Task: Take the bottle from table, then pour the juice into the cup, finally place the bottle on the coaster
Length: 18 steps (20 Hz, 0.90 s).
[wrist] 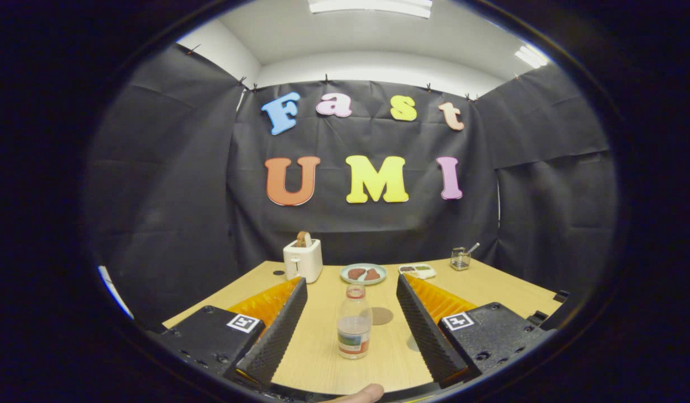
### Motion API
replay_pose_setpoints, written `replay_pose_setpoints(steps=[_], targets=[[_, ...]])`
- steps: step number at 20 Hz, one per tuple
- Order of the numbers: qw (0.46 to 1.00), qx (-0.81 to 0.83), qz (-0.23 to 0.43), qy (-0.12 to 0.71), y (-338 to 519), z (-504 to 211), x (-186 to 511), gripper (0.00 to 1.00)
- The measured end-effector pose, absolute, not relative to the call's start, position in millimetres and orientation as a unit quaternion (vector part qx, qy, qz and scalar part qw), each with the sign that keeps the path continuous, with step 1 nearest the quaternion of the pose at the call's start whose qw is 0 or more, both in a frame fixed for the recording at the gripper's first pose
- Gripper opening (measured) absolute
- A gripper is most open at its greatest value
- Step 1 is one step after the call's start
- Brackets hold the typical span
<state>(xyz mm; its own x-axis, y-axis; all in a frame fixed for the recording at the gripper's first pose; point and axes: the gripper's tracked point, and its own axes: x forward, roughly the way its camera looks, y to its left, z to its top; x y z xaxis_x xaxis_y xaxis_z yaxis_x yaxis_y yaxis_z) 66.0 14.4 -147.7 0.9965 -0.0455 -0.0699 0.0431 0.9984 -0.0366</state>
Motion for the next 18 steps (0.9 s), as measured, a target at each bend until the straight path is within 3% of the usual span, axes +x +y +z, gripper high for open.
replay_pose_setpoints(steps=[10,18], targets=[[0.996,-0.039,-0.051,0.061,11,-264,117,1.0],[0.996,-0.022,-0.062,0.058,2,-295,149,1.0]])
